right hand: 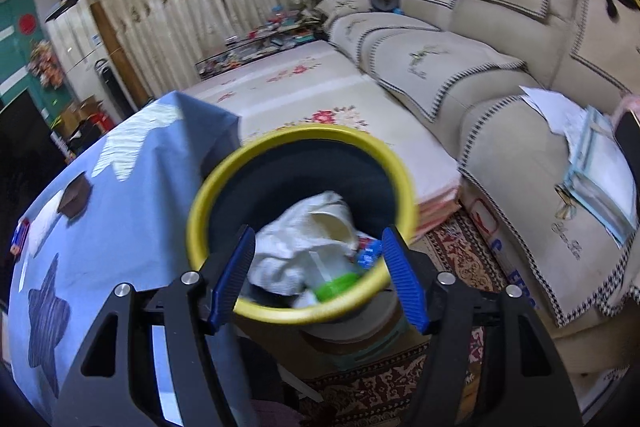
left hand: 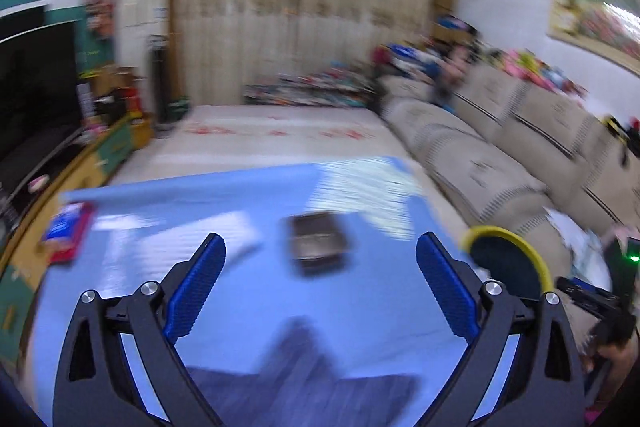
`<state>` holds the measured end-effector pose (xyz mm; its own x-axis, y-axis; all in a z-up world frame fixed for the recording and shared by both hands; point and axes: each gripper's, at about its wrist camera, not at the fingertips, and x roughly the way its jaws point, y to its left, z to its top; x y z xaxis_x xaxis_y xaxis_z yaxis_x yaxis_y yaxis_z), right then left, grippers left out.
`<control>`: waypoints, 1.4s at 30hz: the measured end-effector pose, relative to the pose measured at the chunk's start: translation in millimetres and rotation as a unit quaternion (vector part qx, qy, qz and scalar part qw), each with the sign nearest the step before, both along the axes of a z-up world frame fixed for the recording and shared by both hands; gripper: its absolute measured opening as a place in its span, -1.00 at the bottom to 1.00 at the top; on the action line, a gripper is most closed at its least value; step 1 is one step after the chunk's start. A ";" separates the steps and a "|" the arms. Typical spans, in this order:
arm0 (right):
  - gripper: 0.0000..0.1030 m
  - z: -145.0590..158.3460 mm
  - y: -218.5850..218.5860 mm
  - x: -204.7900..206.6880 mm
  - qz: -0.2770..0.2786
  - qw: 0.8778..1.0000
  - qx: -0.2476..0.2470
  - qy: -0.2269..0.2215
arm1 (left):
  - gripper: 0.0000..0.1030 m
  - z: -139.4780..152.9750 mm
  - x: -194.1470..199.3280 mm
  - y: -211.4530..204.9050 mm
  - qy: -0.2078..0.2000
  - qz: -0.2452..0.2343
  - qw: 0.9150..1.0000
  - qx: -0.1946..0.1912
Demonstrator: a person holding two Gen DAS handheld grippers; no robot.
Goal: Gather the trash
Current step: 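Grasp the brown plastic tray on the cloth with the right gripper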
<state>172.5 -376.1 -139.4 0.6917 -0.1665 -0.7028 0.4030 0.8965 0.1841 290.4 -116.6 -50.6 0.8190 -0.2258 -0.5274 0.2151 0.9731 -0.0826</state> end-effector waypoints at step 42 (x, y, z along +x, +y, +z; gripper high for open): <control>0.66 -19.7 288.4 251.3 0.262 0.959 -0.079 0.078 | 0.89 -70.9 8.0 119.7 0.018 0.100 0.995 -0.005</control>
<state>423.8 -87.7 -159.2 0.5990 0.0611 -0.7984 -0.0979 0.9952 0.0026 298.4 3.1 -121.5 0.8285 -0.0654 -0.5562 0.0138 0.9952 -0.0964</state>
